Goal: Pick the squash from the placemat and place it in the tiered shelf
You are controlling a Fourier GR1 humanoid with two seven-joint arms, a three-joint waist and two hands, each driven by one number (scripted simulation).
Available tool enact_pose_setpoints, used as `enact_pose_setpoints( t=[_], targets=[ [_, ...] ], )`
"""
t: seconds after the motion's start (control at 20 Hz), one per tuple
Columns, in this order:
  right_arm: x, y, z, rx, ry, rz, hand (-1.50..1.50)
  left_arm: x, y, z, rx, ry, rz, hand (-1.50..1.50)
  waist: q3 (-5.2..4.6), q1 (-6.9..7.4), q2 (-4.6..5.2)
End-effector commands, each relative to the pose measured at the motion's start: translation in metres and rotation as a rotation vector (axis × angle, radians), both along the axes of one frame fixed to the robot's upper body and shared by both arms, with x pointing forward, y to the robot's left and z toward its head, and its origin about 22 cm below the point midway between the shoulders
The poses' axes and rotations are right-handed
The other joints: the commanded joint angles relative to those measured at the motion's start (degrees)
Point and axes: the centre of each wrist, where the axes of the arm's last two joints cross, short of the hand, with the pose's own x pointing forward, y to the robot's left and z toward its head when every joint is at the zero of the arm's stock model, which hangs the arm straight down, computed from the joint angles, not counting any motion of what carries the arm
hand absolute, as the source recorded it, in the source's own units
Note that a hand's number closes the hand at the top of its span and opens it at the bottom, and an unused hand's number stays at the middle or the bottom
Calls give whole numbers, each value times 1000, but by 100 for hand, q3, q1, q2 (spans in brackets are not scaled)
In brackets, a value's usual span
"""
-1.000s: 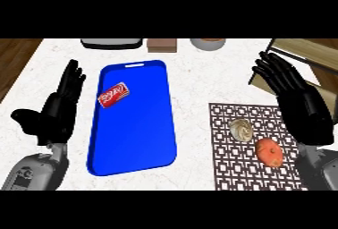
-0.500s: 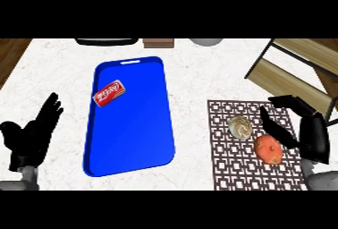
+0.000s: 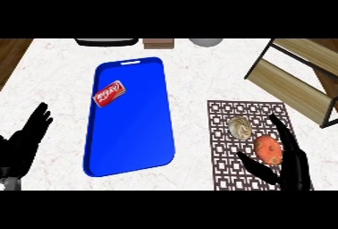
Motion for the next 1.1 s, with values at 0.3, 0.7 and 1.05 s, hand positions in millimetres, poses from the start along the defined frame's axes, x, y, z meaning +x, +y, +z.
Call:
enact_pose_setpoints(
  t=[0.3, 0.7, 1.05],
  targets=[
    [-9, -27, 35, -401, 454, -73, -150, -4, 6, -8, 13, -12, 5, 0, -25, 58, 15],
    [3, 0, 82, -671, 765, -50, -150, -2, -3, -4, -27, 20, -27, 0, 14, 132, 18],
    [32, 33, 89, -698, 850, -52, -150, 3, 3, -7, 0, -4, -26, 0, 28, 97, 21]
  ],
)
